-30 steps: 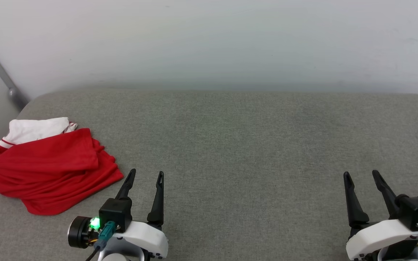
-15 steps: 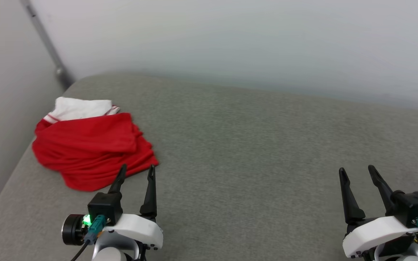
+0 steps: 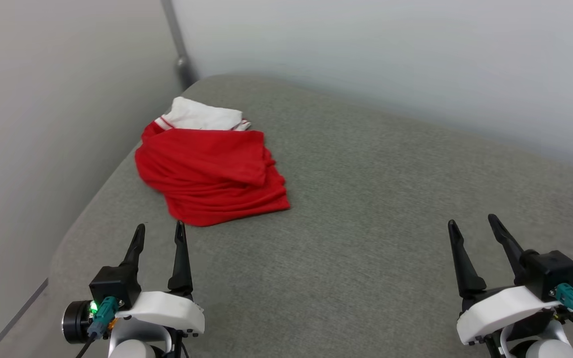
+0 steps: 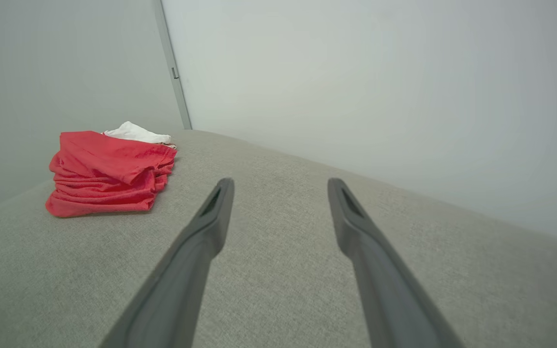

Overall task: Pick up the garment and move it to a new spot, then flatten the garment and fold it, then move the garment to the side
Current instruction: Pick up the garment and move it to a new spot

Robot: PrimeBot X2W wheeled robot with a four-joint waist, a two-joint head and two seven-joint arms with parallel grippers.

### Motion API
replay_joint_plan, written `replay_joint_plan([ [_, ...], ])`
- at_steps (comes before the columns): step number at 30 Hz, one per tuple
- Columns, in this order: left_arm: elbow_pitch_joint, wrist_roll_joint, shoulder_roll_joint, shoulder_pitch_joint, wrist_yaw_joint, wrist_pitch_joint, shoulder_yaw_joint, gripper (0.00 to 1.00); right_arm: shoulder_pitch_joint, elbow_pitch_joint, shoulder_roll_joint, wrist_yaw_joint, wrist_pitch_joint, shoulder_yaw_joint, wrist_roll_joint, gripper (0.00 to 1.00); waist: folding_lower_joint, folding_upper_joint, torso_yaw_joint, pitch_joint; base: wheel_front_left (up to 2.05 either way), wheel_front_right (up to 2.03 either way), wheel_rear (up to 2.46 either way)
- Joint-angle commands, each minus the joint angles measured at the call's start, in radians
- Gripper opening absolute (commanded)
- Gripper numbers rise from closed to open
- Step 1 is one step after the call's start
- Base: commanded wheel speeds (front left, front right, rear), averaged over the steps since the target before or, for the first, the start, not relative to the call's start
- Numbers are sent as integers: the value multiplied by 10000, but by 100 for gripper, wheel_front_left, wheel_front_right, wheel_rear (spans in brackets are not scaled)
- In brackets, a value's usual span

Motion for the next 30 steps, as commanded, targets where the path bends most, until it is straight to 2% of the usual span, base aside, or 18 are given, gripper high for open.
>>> replay_joint_plan([
  [1, -49, -31, -25, 46, 34, -26, 58, 100, -127, -21, 6, -5, 30, 73, -82, 100, 0, 0, 346, 120, 0, 0, 0],
  [12, -113, 16, -65, 77, 35, -26, 214, 100, -234, 56, 6, -7, 30, 240, -58, 100, 0, 0, 660, 202, 0, 0, 0],
  [21, -92, 89, -63, -265, -11, -26, 406, 100, -353, 79, 6, -7, 105, 438, -16, 100, 0, 0, 266, 353, 0, 0, 0],
  [26, 156, 83, 366, -1240, -199, -22, 610, 100, -666, -93, 6, -7, 232, 588, -88, 100, 0, 0, -278, 820, 0, 0, 0],
  [30, 434, -143, 993, -2498, -377, 494, 960, 100, -992, -279, 3, -7, 389, 711, -227, 100, 0, 0, -846, 1466, 0, 0, 0],
])
